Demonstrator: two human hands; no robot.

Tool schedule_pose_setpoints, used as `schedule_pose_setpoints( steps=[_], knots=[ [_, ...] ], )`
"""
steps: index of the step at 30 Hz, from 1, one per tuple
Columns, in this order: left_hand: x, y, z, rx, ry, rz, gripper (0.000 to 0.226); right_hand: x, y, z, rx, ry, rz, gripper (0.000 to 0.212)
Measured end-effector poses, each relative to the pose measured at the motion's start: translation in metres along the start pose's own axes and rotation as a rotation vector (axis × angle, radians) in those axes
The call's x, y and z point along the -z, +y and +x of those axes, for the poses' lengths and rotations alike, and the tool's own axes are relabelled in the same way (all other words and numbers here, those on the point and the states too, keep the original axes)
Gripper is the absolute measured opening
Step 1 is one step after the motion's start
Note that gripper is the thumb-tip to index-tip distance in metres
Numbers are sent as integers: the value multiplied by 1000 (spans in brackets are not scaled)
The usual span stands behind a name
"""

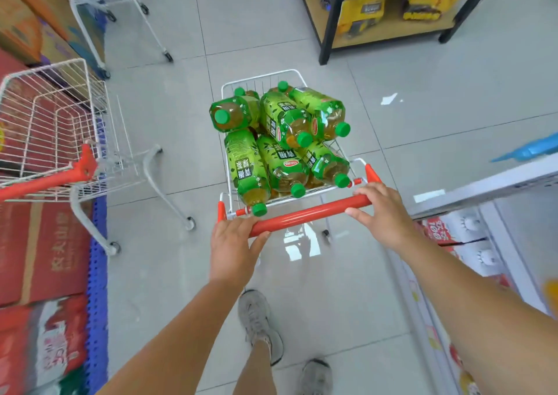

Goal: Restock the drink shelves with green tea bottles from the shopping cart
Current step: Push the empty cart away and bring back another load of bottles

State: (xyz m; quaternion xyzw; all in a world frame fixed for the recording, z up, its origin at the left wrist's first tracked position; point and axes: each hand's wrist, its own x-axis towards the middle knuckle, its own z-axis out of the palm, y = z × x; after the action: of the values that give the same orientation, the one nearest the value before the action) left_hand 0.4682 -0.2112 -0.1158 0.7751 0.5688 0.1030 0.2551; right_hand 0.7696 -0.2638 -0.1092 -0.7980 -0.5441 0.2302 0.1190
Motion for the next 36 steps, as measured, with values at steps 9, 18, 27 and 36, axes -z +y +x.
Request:
schedule_pose_setpoints(
  steps=[9,18,27,36],
  knots=[
    [-50,50,-133,-53,-57,21,30,-2,78,-140,-3,29,7,43],
    [-75,85,-251,-98,-264,9,41,-4,127,-277,-128,16,8,46],
    [-69,81,-303,164,-342,-266,55,-67,110,-410,-566,446,556,89],
    [-107,108,-350,120,-505,-236,29,-82,89,-441,-744,552,1118,85]
  ],
)
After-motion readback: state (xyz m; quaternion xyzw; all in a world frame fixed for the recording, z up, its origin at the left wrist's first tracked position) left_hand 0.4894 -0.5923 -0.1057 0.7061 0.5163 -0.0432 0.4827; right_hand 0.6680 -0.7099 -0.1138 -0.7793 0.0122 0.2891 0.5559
